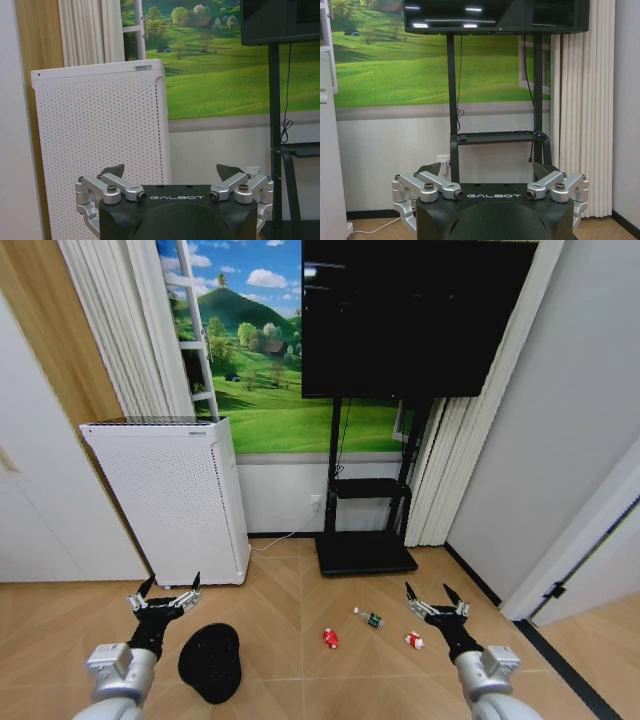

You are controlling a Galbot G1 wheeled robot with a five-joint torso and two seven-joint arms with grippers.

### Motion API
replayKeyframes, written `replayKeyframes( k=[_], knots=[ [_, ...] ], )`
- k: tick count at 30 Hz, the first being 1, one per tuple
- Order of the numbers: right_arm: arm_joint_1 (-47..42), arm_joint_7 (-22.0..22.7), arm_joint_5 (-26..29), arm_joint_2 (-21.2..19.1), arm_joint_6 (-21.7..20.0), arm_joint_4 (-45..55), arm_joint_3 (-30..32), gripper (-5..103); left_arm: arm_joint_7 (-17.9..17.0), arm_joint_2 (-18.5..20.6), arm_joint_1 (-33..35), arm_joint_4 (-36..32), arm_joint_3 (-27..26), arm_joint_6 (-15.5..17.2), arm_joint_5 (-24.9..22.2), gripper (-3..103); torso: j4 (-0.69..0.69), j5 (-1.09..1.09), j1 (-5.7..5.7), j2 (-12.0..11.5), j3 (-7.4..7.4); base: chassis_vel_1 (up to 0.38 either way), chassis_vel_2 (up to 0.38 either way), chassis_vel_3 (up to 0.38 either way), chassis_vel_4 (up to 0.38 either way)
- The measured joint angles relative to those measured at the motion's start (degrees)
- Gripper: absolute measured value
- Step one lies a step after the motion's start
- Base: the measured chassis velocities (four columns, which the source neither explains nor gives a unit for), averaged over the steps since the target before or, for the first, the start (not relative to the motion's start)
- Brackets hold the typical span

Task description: Pick up the trash bin and place the garbage on the floor into it.

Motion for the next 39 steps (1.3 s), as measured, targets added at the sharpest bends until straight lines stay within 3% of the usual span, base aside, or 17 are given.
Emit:
replayKeyframes(
  k=[39],
  knots=[
    [-0.5, -0.2, 0.4, 0.3, 0.6, 0.2, 0.3, 100, -0.1, -0.5, -0.2, 0.3, -0.1, -0.4, 0.3, 100, 0.0, 0.0, -3.89, -9.9, -6.01, 0.0, 0.0, 0.0, 0.0]
  ],
)
